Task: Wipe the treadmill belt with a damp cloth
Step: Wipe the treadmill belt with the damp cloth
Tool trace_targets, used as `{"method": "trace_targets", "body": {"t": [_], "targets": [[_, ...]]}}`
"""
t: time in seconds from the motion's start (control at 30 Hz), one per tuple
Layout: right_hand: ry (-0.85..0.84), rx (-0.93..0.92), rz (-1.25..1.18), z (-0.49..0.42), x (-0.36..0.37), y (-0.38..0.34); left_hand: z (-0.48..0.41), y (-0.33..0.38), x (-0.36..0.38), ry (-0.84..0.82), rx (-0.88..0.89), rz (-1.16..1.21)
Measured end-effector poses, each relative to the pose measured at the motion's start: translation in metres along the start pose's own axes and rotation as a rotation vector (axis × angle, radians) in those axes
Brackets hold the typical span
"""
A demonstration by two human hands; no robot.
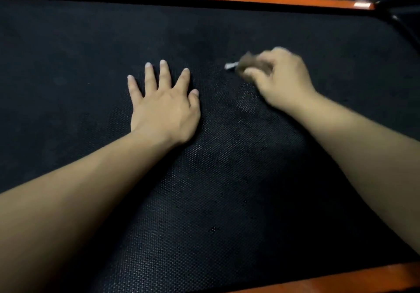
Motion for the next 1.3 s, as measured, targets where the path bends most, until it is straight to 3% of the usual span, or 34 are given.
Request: {"method": "trace_targets", "body": {"t": [0.1, 0.2, 0.27, 0.43, 0.57, 0.63, 0.67, 0.8, 0.97, 1.03, 1.17, 1.3], "targets": [[0.017, 0.1, 0.022, -0.003, 0.012, -0.003, 0.0, 0.0, 0.0, 0.006, -0.001, 0.013], [-0.095, -0.105, -0.101, 0.038, 0.004, -0.037, 0.0, 0.0, -0.001, 0.022, -0.001, 0.009], [-0.133, -0.178, -0.053, 0.033, 0.002, -0.032, 0.0, -0.001, -0.001, 0.028, -0.002, -0.001], [0.026, 0.159, 0.057, -0.036, 0.021, 0.015, 0.001, 0.0, -0.001, 0.01, -0.004, -0.01], [-0.08, -0.053, -0.155, 0.021, 0.02, -0.037, 0.0, 0.0, 0.001, 0.006, -0.003, -0.018], [-0.1, -0.151, -0.09, 0.013, 0.018, -0.035, -0.001, 0.0, 0.001, 0.004, -0.006, -0.014], [-0.047, -0.16, -0.027, -0.007, 0.023, -0.025, -0.001, 0.0, 0.001, -0.002, -0.005, -0.011], [0.032, 0.108, 0.049, -0.063, 0.043, 0.009, -0.001, 0.0, 0.001, -0.001, -0.009, -0.001], [-0.087, -0.099, -0.129, -0.007, 0.036, -0.035, 0.0, 0.001, 0.001, 0.0, 0.001, -0.007], [-0.029, -0.144, -0.011, -0.036, 0.044, -0.022, -0.001, 0.001, 0.0, -0.004, 0.003, -0.002], [0.046, 0.176, 0.051, -0.097, 0.06, 0.024, 0.0, 0.001, -0.001, -0.003, -0.004, 0.009], [-0.075, -0.036, -0.09, -0.058, 0.062, -0.012, 0.0, 0.001, 0.0, 0.0, -0.002, -0.002]]}}
Point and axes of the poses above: each hand's wrist, its own z-axis away from the middle knuckle, its own x-axis out of the palm, y = z × x, the point moved 5 cm from there along -z, towards the middle knuckle, and after that the axes turned 14 degrees about y, right-handed, at the moved point
